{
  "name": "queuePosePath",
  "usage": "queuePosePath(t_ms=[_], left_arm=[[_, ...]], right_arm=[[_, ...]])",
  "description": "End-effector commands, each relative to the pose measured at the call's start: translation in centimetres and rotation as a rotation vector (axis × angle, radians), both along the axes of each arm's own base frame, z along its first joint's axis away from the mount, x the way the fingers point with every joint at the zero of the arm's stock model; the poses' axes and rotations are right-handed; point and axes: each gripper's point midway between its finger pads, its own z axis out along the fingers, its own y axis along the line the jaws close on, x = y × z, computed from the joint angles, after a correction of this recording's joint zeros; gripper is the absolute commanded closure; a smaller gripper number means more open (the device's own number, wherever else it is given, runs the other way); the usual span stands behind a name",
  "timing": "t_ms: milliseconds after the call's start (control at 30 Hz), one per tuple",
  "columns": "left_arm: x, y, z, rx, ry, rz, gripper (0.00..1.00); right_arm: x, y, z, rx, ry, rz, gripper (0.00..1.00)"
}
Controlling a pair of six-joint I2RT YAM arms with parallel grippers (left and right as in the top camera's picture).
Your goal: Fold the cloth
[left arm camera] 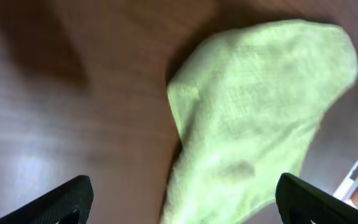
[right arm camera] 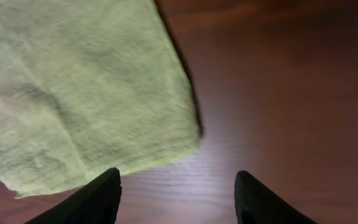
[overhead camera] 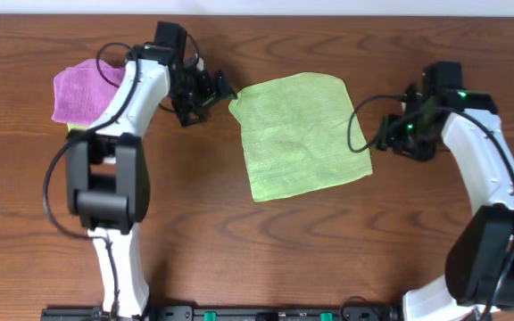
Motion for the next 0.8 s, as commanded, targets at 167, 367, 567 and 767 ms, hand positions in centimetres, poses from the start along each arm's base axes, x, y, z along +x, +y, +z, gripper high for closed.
queuePosePath(t_ms=[167, 367, 567, 767], left_arm=[[-4.4, 0.3, 10.6, 0.079, -0.152, 0.0, 0.05], [-9.6, -0.8, 9.8, 0.111, -0.1, 0.067, 0.05], [-13.4, -2.5, 6.9, 0.043, -0.047, 0.195, 0.05], [-15.6, -3.5, 4.1, -0.01, 0.015, 0.298, 0.05]], right_arm=[[-0.5, -1.8, 0.6, -0.007, -0.012, -0.001, 0.4], [-1.0, -1.5, 0.0, 0.026, -0.005, 0.021, 0.39], [-1.9, -1.0, -1.5, 0.086, 0.006, 0.025, 0.39], [-2.1, -0.8, -2.4, 0.161, -0.017, 0.013, 0.37]])
